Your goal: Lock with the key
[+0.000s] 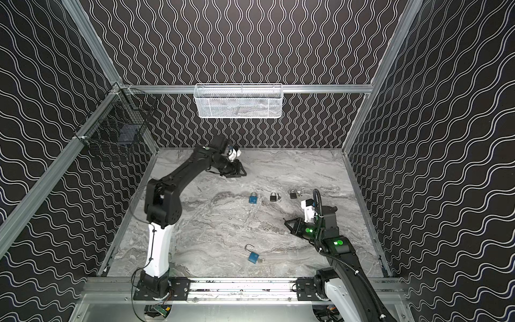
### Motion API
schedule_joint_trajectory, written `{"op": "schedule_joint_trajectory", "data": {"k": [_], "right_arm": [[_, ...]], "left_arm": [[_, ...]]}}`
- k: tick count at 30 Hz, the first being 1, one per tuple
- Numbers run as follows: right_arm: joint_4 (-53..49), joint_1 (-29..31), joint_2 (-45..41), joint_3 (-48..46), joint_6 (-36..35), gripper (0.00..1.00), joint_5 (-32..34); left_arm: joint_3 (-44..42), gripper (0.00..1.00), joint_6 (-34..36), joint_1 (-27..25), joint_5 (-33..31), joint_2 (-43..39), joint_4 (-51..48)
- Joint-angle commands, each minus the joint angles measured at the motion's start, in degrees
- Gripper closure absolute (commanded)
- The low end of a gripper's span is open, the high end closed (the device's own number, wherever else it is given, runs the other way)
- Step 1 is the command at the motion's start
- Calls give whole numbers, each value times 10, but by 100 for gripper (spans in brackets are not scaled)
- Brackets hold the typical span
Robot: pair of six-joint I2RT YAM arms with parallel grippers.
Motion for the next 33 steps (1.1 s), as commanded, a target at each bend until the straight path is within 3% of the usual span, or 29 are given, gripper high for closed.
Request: {"op": "schedule_joint_trajectory", "data": {"k": [1,10,17,22,33], "right_arm": [[-16,0,20,23,-28,100,31],[35,1,114,68,-35,100,32],[55,2,198,121,-59,100,48],[81,5,266,153,-63,100,42],[78,67,402,253,-70,100,82]], "left_arm": [[-19,59,-11,1,-68,-77,-9],[-69,48,-34,2,-203,-292,-39],[-111,44,-43,3,-286,-403,-81],[-157,35,-58,4,-345,-476,-106],[-235,18,-83,4,-398,-602,-147]]}}
